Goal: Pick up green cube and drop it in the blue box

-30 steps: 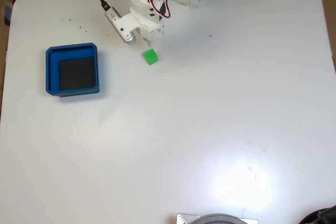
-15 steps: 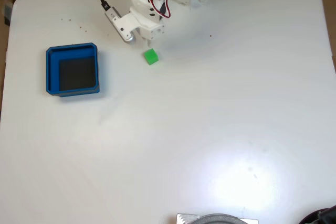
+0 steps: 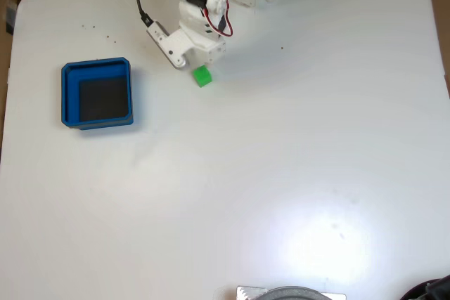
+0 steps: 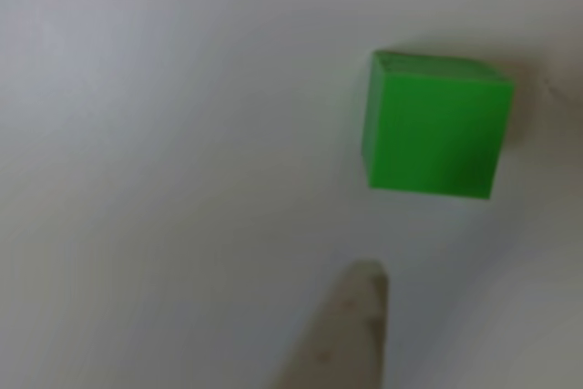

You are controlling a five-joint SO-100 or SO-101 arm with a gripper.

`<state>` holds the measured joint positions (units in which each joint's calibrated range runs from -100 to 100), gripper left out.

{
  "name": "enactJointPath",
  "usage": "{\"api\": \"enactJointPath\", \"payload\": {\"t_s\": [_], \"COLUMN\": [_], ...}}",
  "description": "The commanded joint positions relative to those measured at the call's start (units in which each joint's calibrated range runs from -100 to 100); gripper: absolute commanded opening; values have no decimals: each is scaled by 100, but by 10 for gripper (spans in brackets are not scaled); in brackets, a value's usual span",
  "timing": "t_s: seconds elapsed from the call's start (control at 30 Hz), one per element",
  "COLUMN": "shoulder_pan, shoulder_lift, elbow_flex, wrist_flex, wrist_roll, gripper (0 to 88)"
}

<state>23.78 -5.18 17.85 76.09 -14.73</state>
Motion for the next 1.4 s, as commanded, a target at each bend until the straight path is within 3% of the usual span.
{"api": "enactJointPath", "payload": {"t_s": [0.0, 0.3, 0.9, 1.37], "shoulder_pan": [-88, -88, -88, -73], "shoulder_lift": [175, 618, 1078, 1162], "elbow_flex": [-367, -367, -412, -376], "wrist_flex": [35, -633, -666, -1286], "wrist_roll": [10, 10, 5, -15], "gripper": [280, 280, 280, 280]}}
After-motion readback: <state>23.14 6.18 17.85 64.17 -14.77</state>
